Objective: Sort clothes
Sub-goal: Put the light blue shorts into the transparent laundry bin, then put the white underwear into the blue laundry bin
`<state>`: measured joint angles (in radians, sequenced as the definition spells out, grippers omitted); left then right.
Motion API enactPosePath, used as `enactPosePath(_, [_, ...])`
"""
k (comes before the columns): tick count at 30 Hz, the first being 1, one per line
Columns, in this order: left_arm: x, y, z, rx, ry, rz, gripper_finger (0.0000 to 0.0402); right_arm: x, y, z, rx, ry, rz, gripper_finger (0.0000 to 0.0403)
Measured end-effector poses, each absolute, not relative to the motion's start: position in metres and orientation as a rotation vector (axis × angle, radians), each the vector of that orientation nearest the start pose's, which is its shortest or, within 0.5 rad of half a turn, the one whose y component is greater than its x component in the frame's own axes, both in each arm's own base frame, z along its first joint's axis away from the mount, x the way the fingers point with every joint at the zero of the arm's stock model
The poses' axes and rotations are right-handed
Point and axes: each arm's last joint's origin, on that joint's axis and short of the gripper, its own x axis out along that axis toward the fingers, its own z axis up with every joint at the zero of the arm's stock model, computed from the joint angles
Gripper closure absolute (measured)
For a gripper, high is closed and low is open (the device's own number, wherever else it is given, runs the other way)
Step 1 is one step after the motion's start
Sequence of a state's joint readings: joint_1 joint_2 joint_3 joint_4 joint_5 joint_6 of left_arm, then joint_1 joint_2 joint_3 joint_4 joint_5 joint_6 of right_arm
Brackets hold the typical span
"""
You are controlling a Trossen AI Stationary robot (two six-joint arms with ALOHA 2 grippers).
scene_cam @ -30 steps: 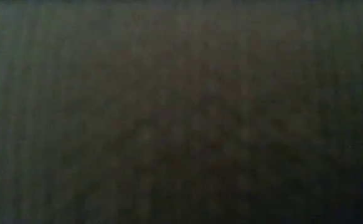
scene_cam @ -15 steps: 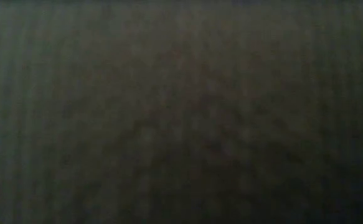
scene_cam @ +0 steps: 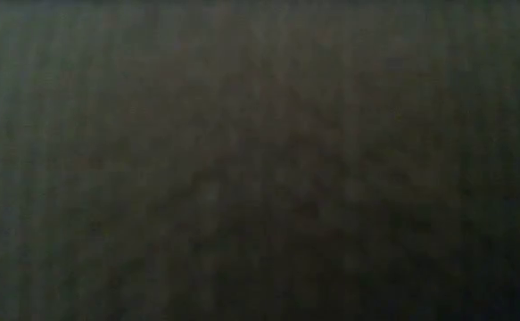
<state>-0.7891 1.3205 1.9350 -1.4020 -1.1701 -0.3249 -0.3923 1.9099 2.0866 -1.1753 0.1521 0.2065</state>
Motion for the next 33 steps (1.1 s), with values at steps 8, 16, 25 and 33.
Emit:
enactPosePath(8, [0.143, -0.106, 0.493, 0.309, 0.367, 0.429, 0.0271, 0.348, -0.144, 0.402, 0.323, 0.857, -0.598, 0.0392])
enactPosePath(16, [0.144, -0.104, 0.493, 0.313, 0.373, 0.44, 0.0271, 0.314, -0.109, 0.46, 0.296, 0.75, -0.541, 0.039])
enactPosePath(25, [0.151, -0.096, 0.492, 0.282, 0.417, 0.439, 0.0271, 0.275, -0.032, 0.504, 0.171, 0.658, -0.304, 0.039])
enactPosePath(33, [0.161, -0.086, 0.489, 0.223, 0.502, 0.378, 0.0271, 0.251, 0.028, 0.511, 0.126, 0.683, -0.102, 0.039])
